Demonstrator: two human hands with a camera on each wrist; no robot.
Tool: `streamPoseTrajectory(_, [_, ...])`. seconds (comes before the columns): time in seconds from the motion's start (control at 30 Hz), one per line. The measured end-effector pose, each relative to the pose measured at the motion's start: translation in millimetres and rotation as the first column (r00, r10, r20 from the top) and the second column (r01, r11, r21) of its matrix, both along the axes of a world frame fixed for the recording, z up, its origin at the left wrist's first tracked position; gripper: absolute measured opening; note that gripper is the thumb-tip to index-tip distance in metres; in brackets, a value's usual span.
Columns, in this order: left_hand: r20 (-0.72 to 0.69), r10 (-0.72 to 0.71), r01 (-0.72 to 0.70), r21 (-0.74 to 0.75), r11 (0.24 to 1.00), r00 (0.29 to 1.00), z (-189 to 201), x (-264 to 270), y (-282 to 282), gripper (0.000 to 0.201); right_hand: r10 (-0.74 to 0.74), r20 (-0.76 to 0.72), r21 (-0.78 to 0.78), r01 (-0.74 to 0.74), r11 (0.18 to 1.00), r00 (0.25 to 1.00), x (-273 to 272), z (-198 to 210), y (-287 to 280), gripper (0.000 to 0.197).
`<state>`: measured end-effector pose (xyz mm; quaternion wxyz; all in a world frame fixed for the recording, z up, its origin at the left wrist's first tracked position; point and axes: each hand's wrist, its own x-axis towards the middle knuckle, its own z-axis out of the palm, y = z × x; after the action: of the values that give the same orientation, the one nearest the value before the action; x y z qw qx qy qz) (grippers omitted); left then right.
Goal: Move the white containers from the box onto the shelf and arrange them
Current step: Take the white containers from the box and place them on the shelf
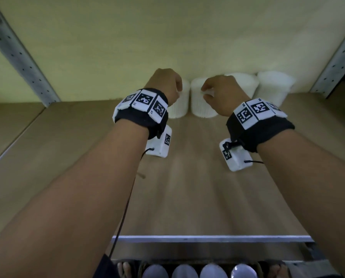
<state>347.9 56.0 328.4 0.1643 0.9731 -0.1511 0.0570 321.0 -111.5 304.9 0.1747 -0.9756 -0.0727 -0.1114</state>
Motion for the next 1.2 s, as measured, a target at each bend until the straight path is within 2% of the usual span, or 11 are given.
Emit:
streamPoseTrajectory(0.23, [0.041, 0.006, -0.004, -0.045, 0.999, 0.999, -6.7, 8.1, -2.1, 0.023, -0.035, -0.040, -0.026, 0.034, 0.999, 0.999, 12.5, -0.9, -1.2, 0.034])
streamPoseTrajectory(0.4, [-0.066, -0.039, 0.037, -0.036, 0.999, 0.997, -1.5, -9.6, 6.1, 0.043, -0.007, -0.132, -0.029, 0.003, 1.000, 0.991, -8.3, 4.9, 1.3, 0.057])
streamPoseTrajectory(0.5, [-0.054, -0.058, 0.054, -0.065, 0.996, 0.997, -2.8, -31.4, 11.8, 0.048, 0.005, -0.068, 0.010, -0.004, 1.000, 0.998, -35.2, 8.7, 2.6, 0.057])
streamPoseTrajectory(0.7, [-0.049, -0.074, 0.065, -0.165, 0.984, 0.996, 4.2, -113.0, 22.6, 0.044, 0.008, -0.020, 0.073, -0.007, 0.997, 1.000, -128.3, 13.1, 9.9, 0.042])
streamPoseTrajectory(0.97, [-0.022, -0.169, 0.165, -0.133, 0.977, 0.985, 7.1, -225.8, 20.7, 0.035, -0.025, -0.066, 0.082, 0.031, 0.996, 0.997, -232.0, 7.4, 13.8, 0.035])
streamPoseTrajectory(1.2, [-0.194, -0.133, 0.104, -0.153, 0.983, 0.972, -20.9, -305.4, 31.2, 0.014, -0.038, -0.139, 0.053, 0.046, 0.998, 0.990, -305.5, -13.3, 12.2, 0.034])
